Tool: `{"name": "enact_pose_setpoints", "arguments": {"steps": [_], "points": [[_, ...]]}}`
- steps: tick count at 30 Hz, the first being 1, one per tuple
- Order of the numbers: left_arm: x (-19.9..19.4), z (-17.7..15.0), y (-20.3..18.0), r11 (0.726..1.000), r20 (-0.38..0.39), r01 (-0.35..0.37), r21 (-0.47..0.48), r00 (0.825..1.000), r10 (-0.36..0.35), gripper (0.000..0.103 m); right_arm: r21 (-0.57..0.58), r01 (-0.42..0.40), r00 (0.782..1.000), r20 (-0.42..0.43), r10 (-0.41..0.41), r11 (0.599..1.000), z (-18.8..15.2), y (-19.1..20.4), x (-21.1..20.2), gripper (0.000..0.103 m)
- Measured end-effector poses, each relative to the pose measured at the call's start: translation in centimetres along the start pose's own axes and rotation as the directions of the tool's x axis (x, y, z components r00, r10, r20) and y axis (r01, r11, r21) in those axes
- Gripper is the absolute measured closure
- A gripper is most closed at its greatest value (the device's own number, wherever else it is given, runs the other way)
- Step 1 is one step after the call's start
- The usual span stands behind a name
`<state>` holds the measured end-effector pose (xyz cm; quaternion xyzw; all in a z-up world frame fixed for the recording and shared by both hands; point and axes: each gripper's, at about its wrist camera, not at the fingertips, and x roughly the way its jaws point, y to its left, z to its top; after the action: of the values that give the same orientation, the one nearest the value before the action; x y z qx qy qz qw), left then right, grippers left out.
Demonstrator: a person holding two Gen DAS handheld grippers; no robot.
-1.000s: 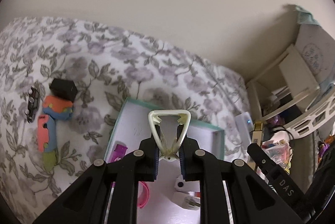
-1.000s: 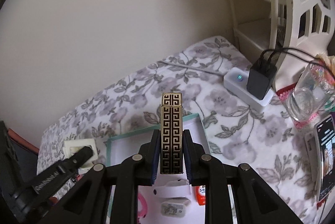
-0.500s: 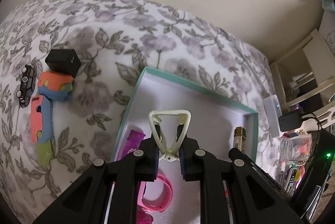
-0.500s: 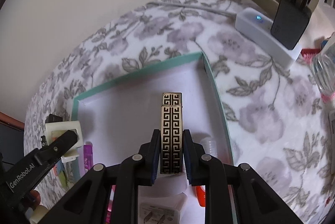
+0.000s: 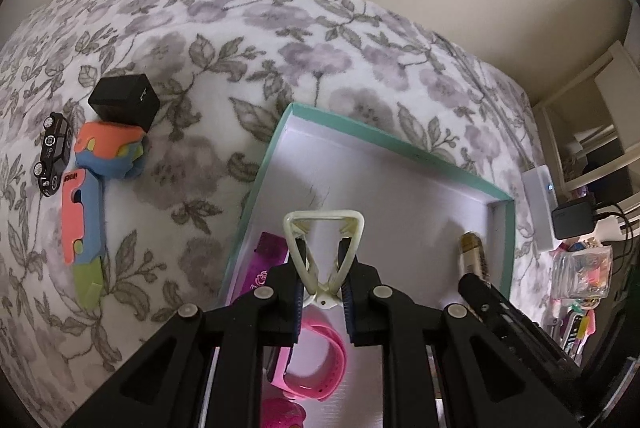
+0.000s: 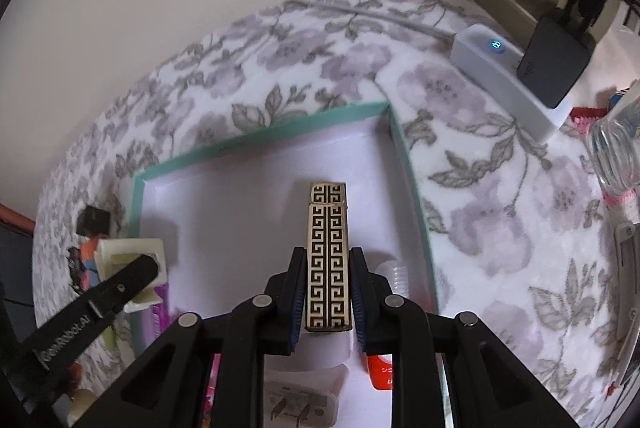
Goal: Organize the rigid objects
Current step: 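Carry the gold bar and cream clip into the tray and open both tools, then move both open tools back toward the remaining pile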
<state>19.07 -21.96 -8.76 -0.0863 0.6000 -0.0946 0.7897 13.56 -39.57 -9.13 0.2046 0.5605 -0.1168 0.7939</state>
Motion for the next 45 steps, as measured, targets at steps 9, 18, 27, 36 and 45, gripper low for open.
{"name": "enact_pose_setpoints", "arguments": {"steps": [9, 18, 27, 36, 45], "points": [[1.1, -0.1, 0.4, 1.0, -0.025, -0.019, -0.011, 1.0, 0.019, 0.086, -0.044, 0.026, 1.0, -0.013, -0.027, 0.999, -0.6, 0.7, 1.2, 0.081], [1.6, -0.2, 0.7, 0.999, -0.052, -0.035, -0.02, 0.998, 0.034, 0.085, -0.044, 0.031, 0.999, -0.027, -0.032, 0.999, -0.3, 0.8, 0.9, 0.08], [-0.7, 0.8, 0.1, 1.0, -0.023, -0.024, -0.012, 0.999, 0.024, 0.051, -0.068, 0.057, 0.998, 0.039, -0.055, 0.996, 0.7, 1.3, -1.9, 0.077], [-6.0, 1.9, -0.4, 0.999, 0.11, -0.036, 0.008, 0.993, 0.035, 0.044, -0.072, 0.054, 0.982, 0.186, -0.04, 0.996, 1.5, 2.0, -7.5, 0.061], [-8.0, 2.3, 0.0, 0.988, 0.216, -0.153, 0.013, 0.965, 0.146, 0.044, -0.06, 0.048, 0.96, 0.277, -0.03, 0.997, 1.8, 2.3, -9.5, 0.036]]}}
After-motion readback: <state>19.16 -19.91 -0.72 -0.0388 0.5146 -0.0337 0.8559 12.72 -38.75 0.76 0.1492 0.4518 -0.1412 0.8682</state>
